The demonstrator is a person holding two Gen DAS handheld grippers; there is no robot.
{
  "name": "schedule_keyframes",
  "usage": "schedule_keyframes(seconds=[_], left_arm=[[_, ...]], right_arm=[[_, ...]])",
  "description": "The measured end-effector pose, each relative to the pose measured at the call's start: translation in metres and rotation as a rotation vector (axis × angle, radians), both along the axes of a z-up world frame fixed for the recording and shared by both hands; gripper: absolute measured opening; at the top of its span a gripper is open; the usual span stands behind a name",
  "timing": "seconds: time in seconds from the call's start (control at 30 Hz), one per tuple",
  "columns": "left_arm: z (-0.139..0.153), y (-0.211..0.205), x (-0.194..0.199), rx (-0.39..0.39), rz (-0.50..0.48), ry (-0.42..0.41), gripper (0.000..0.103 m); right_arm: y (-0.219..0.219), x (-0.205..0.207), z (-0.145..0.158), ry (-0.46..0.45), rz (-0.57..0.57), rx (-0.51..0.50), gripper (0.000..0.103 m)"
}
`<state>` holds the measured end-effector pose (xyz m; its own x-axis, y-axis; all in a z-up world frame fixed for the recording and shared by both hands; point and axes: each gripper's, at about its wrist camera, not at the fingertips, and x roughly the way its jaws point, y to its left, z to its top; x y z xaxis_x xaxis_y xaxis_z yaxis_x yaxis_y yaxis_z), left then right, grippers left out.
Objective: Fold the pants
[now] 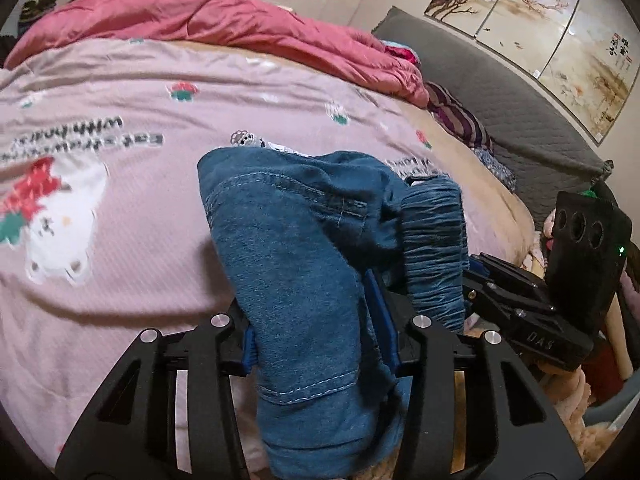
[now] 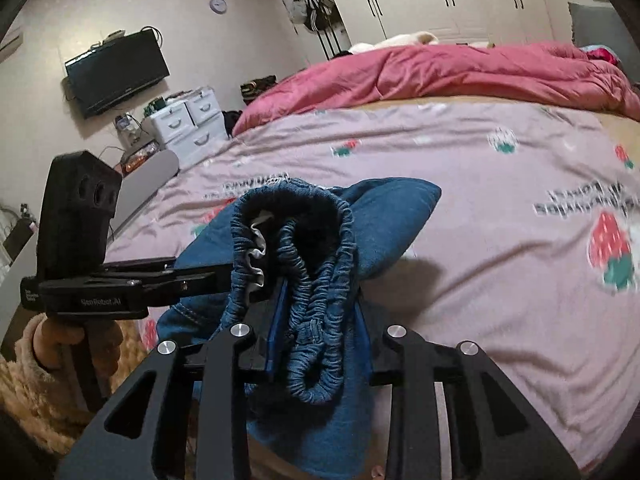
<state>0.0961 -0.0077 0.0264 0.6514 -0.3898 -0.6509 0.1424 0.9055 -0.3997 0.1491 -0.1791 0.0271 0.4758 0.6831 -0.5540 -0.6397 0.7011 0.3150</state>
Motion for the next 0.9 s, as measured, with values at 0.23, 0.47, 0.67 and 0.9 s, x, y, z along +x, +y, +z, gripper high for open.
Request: schedule_keyframes(seconds=[0.23, 0.47, 0.67, 0.9], left_arm=[[0.008, 0.018, 0.02, 0.026, 0.019, -0.012, 0.037], [0.011, 0.029, 0.04, 0.033, 0.019, -0.018, 0.037], [0.009, 0.033, 0.057, 0.042, 0.019, -0.013, 0.037], [0.0, 0.04, 0.076, 0.039, 0.019, 0.007, 0.037]], right_arm=[[0.02, 0.029, 0.015, -0.037, 0.011, 0.003, 0.028], [0.034, 0.052, 0.017, -0.038, 0.006, -0.004, 0.028], [0.041, 0.069, 0.013, -0.028, -0.002, -0.009, 0.028], [0.048, 0.085, 0.006, -0.007, -0.015, -0.016, 0.028]])
